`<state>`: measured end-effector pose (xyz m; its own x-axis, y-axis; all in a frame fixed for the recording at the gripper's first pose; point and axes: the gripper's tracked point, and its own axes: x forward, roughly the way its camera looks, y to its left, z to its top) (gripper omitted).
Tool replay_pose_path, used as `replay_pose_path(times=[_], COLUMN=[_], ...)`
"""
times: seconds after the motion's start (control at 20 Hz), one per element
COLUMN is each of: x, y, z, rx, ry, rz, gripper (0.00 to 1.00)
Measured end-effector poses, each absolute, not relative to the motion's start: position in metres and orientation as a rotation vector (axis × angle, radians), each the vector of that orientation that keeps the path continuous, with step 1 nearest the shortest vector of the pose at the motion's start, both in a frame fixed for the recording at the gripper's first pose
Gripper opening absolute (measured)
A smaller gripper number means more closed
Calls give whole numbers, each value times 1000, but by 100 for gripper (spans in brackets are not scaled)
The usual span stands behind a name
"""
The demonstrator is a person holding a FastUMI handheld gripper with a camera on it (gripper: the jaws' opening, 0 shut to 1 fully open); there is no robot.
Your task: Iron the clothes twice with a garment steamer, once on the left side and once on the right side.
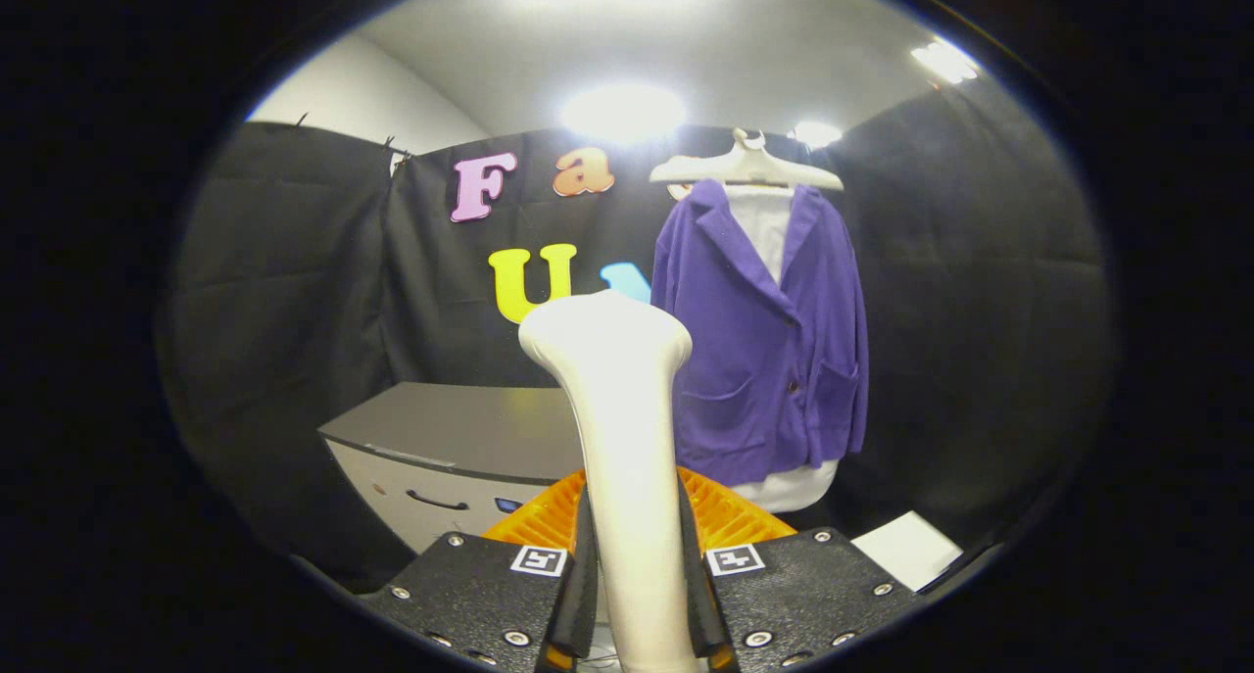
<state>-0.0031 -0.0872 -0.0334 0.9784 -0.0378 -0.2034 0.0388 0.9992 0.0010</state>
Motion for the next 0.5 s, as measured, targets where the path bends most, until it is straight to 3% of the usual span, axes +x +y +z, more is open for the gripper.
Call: replay_pose_path(times=[0.25,0.5], x=[-22,-31], y=[-41,-24], z=[-39,-4], rx=[-11,-15], ry=[187,103], rz=[-44,-57], gripper=[31,31])
